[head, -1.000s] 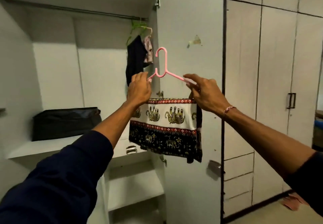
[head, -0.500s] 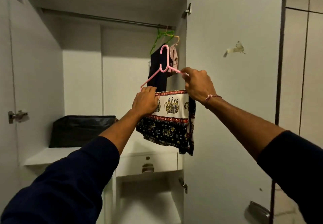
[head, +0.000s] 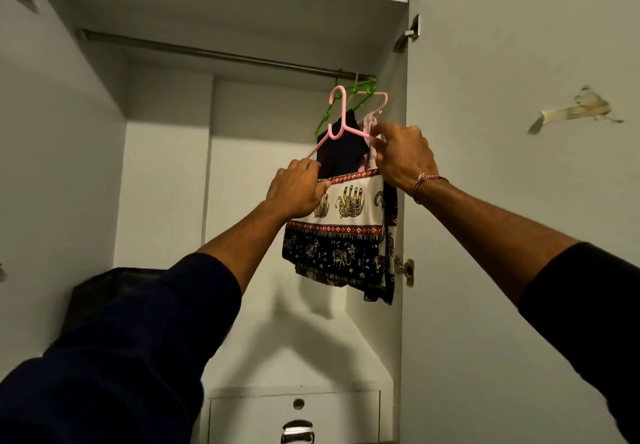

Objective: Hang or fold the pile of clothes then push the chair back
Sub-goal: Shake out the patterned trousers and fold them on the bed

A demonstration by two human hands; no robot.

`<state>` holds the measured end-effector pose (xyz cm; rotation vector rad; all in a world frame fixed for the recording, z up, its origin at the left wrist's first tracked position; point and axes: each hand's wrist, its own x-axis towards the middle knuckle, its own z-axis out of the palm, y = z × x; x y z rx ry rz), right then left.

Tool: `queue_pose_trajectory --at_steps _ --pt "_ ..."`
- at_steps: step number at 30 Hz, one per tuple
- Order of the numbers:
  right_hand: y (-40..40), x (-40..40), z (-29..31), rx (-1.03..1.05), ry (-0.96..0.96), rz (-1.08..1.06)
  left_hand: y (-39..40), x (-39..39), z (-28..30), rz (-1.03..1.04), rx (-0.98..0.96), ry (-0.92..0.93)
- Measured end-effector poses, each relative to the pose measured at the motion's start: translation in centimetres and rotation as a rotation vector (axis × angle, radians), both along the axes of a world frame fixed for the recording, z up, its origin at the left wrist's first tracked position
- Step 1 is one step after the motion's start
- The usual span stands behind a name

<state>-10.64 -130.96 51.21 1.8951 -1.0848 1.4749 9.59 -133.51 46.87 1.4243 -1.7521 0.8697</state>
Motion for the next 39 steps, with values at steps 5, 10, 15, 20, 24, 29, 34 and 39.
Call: queue_pose_trajectory --at_steps 5,10,15,20,24,29,34,39 --pt "-6.2 2.3 2.9 -0.019 -0.019 -0.008 -5.5 2.0 3.5 0.01 -0.028 0.004" --pt "-11.7 5.2 6.3 -0.077 -0.032 -0.056 -11.3 4.5 6.2 0.0 -0.076 -0.072" --pt "-16.0 7.6 10.8 -0.15 -0.03 -0.112 -16.4 7.0 10.4 -0.04 -0.141 -0.145" --pt "-19.5 8.8 14.6 -0.189 -0.025 -0.203 -20.6 8.5 13.8 -0.058 -0.183 -0.179" --pt "-22.0 9.5 17.2 -0.213 -0.005 -0.247 -23.7 9.2 15.7 -0.069 -0.208 -0.195" --pt "-25.9 10.1 19.4 -0.258 -0.032 -0.299 -28.0 9.9 18.1 -0.114 -0.246 -0.115" --pt "-29.2 9.7 22.2 -0.253 -0.032 -0.314 -32.2 10.3 20.7 -0.113 -0.259 -0.09" --pt "-31.8 9.7 25.2 -0.231 -0.044 -0.286 -35.5 10.3 23.5 -0.1 -0.277 -0.097"
